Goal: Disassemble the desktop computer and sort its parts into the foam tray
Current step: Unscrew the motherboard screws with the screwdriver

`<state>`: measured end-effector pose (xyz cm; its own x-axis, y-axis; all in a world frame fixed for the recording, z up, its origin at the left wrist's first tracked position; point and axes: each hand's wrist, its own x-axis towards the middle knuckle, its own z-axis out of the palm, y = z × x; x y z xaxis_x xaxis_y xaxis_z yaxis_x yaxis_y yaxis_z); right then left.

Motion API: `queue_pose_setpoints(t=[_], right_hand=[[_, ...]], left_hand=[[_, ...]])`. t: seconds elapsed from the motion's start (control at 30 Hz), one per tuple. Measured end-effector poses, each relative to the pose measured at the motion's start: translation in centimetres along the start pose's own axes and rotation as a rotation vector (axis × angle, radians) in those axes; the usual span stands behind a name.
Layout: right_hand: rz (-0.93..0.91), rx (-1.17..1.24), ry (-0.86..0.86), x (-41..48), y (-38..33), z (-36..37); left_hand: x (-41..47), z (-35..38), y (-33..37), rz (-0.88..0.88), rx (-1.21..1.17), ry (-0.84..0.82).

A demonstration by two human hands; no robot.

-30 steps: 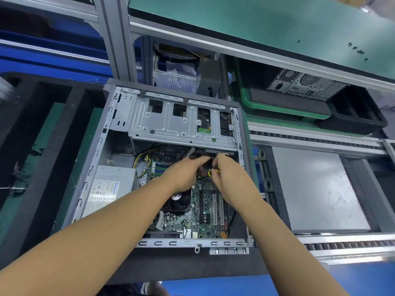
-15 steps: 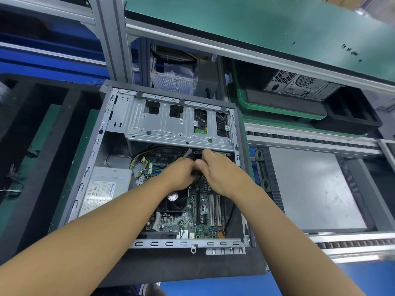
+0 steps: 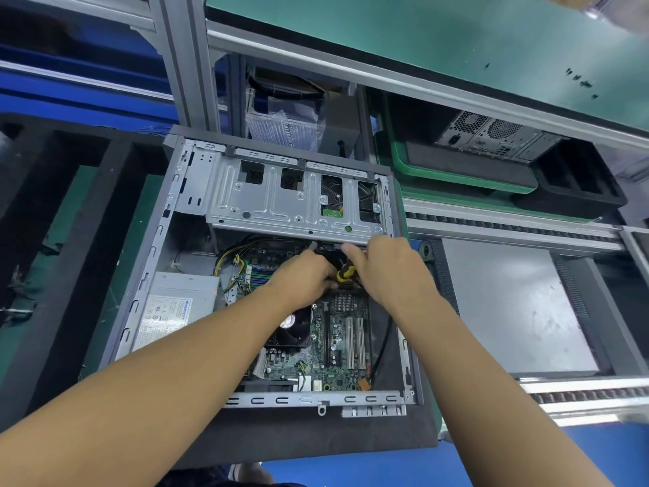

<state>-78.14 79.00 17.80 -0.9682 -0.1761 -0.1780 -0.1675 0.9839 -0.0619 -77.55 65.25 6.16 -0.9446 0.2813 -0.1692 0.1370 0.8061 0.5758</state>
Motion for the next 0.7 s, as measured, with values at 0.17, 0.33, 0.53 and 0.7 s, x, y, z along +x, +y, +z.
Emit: queue_pose_setpoints(t=[0.17,0.33,0.53,0.7], right_hand=[[-0.011,-0.132,0.031,0.5,-0.8,0.3],[-0.209,-0.315,0.021,0.6,-0.7,0.7],[-0.225,-0.105,-0.036,0.5,-0.9,0.5],[-0.311,-0.045,-0.204,0.6,-0.5,-1.0]], left_hand=[[0.1,0.1,-0.2,-0.001,-0.012,-0.006],[0.1,0.3,-0.1,-0.003,-0.039,0.012],[0.0,0.4,-0.4,-0.022,-0.060,0.034],[0.0,0.5,-0.6,-0.006,-0.132,0.042]])
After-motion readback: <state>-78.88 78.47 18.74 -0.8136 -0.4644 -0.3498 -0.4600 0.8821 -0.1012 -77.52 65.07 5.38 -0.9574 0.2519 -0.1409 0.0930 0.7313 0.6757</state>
